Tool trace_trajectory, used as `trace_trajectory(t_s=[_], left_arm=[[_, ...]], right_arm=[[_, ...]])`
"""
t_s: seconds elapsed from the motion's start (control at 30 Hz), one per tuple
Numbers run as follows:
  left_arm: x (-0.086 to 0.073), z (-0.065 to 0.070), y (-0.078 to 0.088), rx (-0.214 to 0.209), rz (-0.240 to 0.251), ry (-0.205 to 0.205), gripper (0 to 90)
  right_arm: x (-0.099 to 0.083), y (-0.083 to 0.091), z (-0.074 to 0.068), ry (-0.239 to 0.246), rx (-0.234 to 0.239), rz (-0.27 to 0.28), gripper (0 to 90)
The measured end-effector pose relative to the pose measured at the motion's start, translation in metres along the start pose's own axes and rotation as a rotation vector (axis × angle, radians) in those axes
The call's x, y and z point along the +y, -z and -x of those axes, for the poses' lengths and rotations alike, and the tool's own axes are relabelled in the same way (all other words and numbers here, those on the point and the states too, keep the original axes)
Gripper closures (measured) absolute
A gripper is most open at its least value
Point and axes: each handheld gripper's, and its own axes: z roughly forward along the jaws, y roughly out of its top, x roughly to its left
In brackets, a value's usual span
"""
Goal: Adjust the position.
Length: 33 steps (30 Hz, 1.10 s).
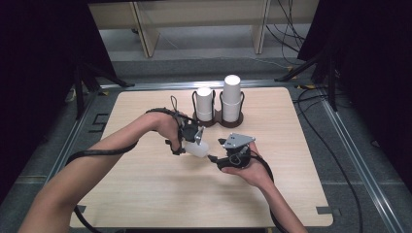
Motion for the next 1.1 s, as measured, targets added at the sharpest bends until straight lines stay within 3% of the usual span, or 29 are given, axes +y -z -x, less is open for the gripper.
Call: trace_trajectory(t_s=[0.37, 0.4, 0.8, 0.83, 1.0, 1.1], left_arm=[[0.004, 0.000, 0.002, -0.022, -0.025, -0.030, 31.0], [0.004, 0.000, 0.002, -0.025, -0.028, -0.034, 31.0], [0.008, -0.001, 0.003, -0.043, -0.049, -0.063, 31.0], [0.009, -0.001, 0.003, -0.045, -0.051, -0.067, 31.0], [0.010, -0.003, 0.004, -0.054, -0.074, -0.097, 31.0], [0.010, -0.002, 0.004, -0.058, -0.061, -0.090, 31.0]], right_arm=[[0.003, -0.004, -0.002, 0.021, 0.002, 0.005, 27.3], [0.003, -0.005, -0.003, 0.005, 0.009, 0.002, 27.3], [0.006, -0.009, -0.005, 0.043, 0.025, 0.008, 27.4], [0.005, -0.009, -0.008, 0.011, 0.027, 0.000, 27.3], [0.006, -0.011, -0.008, 0.043, 0.038, 0.008, 27.4], [0.007, -0.013, -0.008, 0.052, 0.040, 0.012, 27.4]])
